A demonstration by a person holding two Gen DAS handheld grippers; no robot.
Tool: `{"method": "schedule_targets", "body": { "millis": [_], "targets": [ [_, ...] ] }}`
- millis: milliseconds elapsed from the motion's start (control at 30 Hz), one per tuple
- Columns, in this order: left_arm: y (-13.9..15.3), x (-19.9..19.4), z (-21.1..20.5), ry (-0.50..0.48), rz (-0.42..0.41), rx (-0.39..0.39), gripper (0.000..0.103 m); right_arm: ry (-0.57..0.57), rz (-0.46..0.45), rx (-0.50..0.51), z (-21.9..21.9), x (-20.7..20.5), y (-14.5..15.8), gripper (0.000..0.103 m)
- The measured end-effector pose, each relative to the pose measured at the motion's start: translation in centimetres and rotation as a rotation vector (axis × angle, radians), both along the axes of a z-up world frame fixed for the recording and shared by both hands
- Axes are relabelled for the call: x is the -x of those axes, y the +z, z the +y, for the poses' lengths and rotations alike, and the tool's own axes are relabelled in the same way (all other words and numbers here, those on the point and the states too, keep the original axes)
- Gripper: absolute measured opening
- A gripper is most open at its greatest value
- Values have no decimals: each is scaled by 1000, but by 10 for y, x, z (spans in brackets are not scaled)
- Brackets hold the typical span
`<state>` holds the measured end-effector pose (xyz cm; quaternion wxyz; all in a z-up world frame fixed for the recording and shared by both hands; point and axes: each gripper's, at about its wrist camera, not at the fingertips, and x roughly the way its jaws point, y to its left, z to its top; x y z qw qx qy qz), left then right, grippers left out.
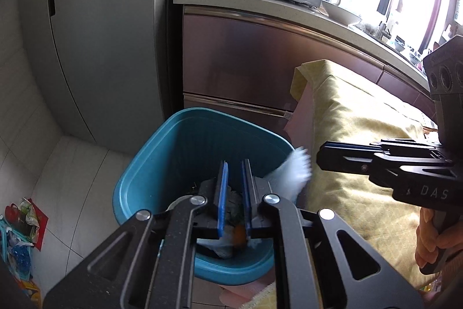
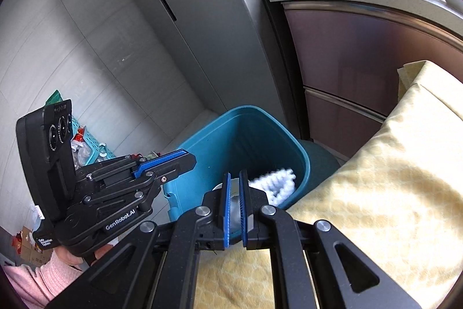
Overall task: Collect trash
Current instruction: 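Open both tools to drop the peel and foam net into the bin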
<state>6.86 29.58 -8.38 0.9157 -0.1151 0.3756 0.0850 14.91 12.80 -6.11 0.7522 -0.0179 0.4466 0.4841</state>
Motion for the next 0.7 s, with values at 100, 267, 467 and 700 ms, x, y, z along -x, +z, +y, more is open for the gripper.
{"method": "schedule_targets", "body": {
  "millis": [100,267,467,700],
  "targets": [
    [-3,-2,1,3,3,7,10,7,0,10,8,-1,-2,5],
    [-5,0,4,14,5,12,10,-5,17,10,14,-3,-6,9],
    [1,6,1,14,-18,0,24,-17,21,5,6,-3,-6,13],
    [20,17,-16,-15,-72,-32,47,-49,-4,-30,-21,4,5,24]
  ]
}}
